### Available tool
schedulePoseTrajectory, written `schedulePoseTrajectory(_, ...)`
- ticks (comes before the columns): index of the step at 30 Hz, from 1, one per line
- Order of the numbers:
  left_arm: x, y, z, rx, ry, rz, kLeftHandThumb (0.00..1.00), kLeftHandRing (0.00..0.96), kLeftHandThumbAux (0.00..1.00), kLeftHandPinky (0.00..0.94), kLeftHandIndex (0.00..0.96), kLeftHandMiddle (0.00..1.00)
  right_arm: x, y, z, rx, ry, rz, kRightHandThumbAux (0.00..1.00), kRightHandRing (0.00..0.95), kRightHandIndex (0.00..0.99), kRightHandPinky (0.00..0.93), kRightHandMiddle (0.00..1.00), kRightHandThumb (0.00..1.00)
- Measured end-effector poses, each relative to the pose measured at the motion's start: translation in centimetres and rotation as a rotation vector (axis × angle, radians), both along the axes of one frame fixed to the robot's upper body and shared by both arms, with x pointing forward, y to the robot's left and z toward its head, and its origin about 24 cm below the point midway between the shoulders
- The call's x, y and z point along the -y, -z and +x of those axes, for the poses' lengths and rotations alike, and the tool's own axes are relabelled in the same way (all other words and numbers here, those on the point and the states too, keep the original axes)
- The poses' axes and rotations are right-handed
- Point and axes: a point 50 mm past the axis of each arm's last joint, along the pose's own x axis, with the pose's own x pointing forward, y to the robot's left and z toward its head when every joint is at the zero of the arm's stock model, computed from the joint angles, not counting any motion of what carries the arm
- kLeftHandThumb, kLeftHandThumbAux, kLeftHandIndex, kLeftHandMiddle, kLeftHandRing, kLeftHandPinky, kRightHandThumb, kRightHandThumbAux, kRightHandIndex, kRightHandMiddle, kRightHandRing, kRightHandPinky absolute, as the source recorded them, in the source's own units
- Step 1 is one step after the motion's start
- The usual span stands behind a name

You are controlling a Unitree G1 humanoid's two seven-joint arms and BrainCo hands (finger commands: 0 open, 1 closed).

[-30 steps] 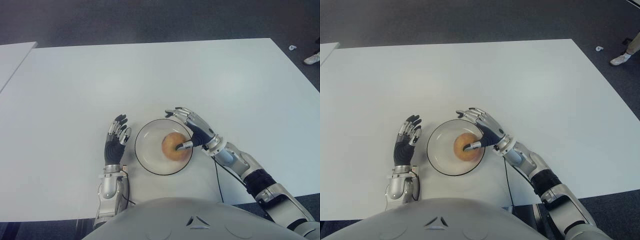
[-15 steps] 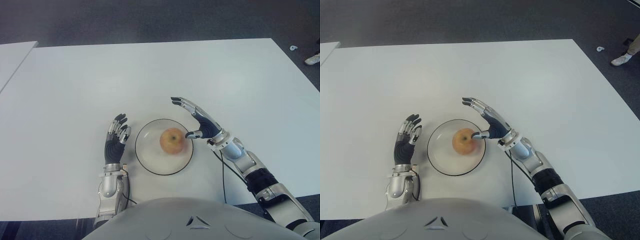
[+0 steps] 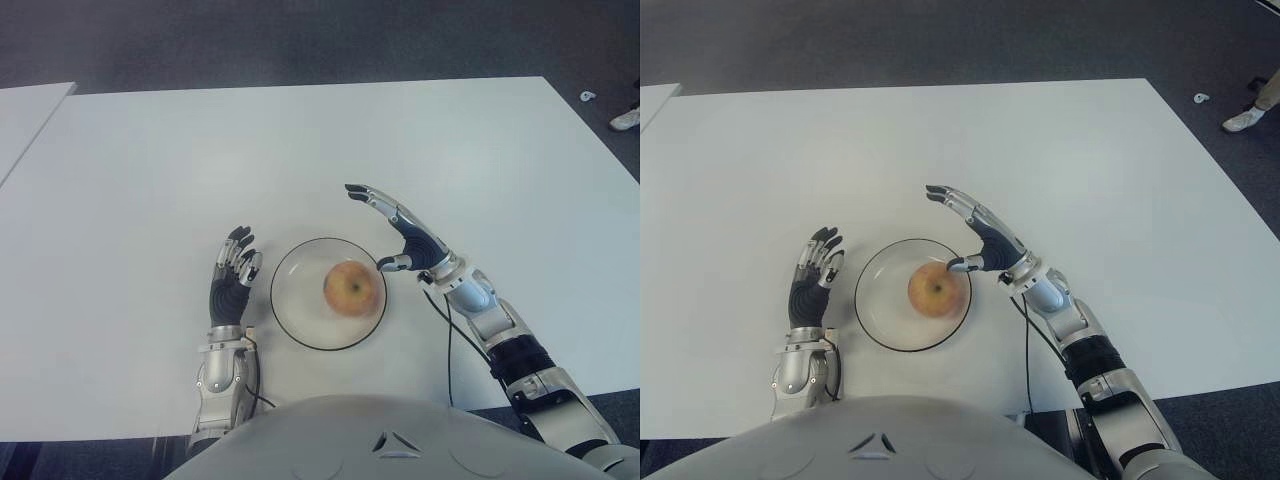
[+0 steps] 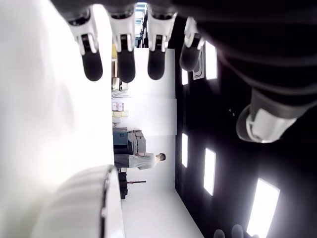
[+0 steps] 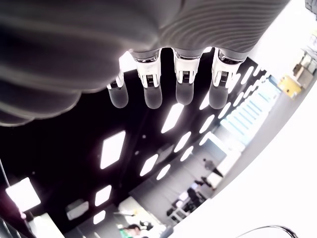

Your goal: Put the apples into the plate.

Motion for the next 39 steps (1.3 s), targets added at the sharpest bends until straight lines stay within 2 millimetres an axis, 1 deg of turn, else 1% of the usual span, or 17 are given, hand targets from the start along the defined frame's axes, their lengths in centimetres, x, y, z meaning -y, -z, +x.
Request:
schedulePoseTrajectory(6, 0.0, 0.0, 0.1, 0.001, 0.0, -0.004, 0.209, 0.162, 0.483, 0.199, 0.135, 0.155, 0.7, -0.3, 0.4, 0.014, 0.009, -0.006, 0.177, 0.0, 0.0, 0.0, 0.0, 0.098)
schedulePoseTrajectory(10, 0.0, 0.0, 0.2, 0.002, 0.001, -0.003, 0.21, 0.162, 0.485, 0.197, 0.132, 0.153, 2.3, -0.5, 1.3, -0.003, 0.057, -0.011, 0.181, 0.0, 0.0, 0.0, 0.0, 0.103)
schedulePoseTrajectory(13, 0.0, 0.0, 0.2, 0.003, 0.001, -0.002, 0.212, 0.165, 0.482, 0.204, 0.131, 0.155, 3.7, -0.5, 2.0, -0.053, 0.133, 0.019, 0.201, 0.0, 0.0, 0.0, 0.0, 0.11)
schedulePoseTrajectory(17, -0.2, 0.0, 0.0, 0.003, -0.005, -0.002, 0.217, 0.175, 0.479, 0.221, 0.134, 0.161, 4.7, -0.1, 2.6, -0.133, 0.207, 0.084, 0.276, 0.019, 0.0, 0.075, 0.016, 0.14)
schedulePoseTrajectory(21, -0.3, 0.0, 0.0, 0.004, -0.011, -0.007, 0.227, 0.184, 0.481, 0.233, 0.139, 0.165, 5.2, 1.5, 2.9, -0.279, 0.271, 0.188, 0.356, 0.081, 0.009, 0.153, 0.074, 0.177)
schedulePoseTrajectory(22, -0.3, 0.0, 0.0, 0.005, -0.011, -0.007, 0.231, 0.187, 0.483, 0.236, 0.14, 0.166, 5.3, 1.9, 2.8, -0.317, 0.285, 0.218, 0.373, 0.096, 0.015, 0.169, 0.088, 0.187)
schedulePoseTrajectory(25, -0.4, 0.0, 0.0, 0.006, -0.011, -0.006, 0.238, 0.192, 0.485, 0.242, 0.143, 0.17, 5.6, 2.9, 2.3, -0.43, 0.322, 0.318, 0.409, 0.118, 0.032, 0.178, 0.114, 0.202)
schedulePoseTrajectory(28, -0.6, 0.0, 0.0, 0.008, -0.018, -0.011, 0.245, 0.196, 0.486, 0.243, 0.147, 0.173, 6.0, 3.7, 1.1, -0.501, 0.358, 0.404, 0.437, 0.137, 0.05, 0.188, 0.137, 0.218)
schedulePoseTrajectory(35, -0.8, 0.0, -0.2, 0.006, -0.018, -0.019, 0.248, 0.193, 0.486, 0.235, 0.152, 0.173, 6.4, 6.6, -1.9, -0.674, 0.476, 0.55, 0.468, 0.164, 0.075, 0.189, 0.172, 0.241)
schedulePoseTrajectory(39, -0.9, 0.0, -0.2, 0.01, -0.013, -0.025, 0.247, 0.19, 0.488, 0.234, 0.158, 0.171, 6.2, 6.7, -2.1, -0.696, 0.499, 0.599, 0.48, 0.168, 0.082, 0.176, 0.179, 0.242)
